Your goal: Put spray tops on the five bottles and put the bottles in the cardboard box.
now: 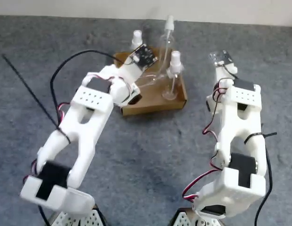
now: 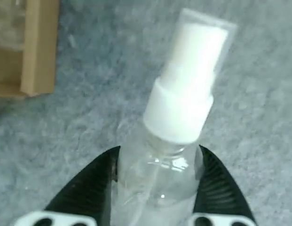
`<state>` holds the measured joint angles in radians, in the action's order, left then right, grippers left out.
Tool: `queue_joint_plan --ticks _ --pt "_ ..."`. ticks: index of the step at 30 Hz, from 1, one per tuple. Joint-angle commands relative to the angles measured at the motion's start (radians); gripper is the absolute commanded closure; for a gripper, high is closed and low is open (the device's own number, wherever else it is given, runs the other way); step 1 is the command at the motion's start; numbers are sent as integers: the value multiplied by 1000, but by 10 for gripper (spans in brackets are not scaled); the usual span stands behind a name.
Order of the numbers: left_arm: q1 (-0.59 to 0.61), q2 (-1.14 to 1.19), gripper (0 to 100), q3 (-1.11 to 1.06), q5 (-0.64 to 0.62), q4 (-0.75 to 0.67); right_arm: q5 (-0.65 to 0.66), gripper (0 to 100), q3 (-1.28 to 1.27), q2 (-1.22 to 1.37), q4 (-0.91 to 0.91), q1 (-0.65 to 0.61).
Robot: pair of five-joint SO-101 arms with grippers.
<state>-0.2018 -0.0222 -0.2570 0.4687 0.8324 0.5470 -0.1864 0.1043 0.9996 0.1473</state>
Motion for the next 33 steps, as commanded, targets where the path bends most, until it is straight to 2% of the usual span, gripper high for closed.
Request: queue_joint_plan --ticks 1,8,18,33 --pt "-41 73 726 120 40 0 -14 856 2 -7 -33 -8" --pt "-21 225 726 251 74 0 -89 856 10 -7 -35 -8" --pt "24 361 726 386 75 -3 -91 856 4 -7 -35 -13" --pt "25 513 729 461 78 -5 -89 856 4 -7 -35 -13"
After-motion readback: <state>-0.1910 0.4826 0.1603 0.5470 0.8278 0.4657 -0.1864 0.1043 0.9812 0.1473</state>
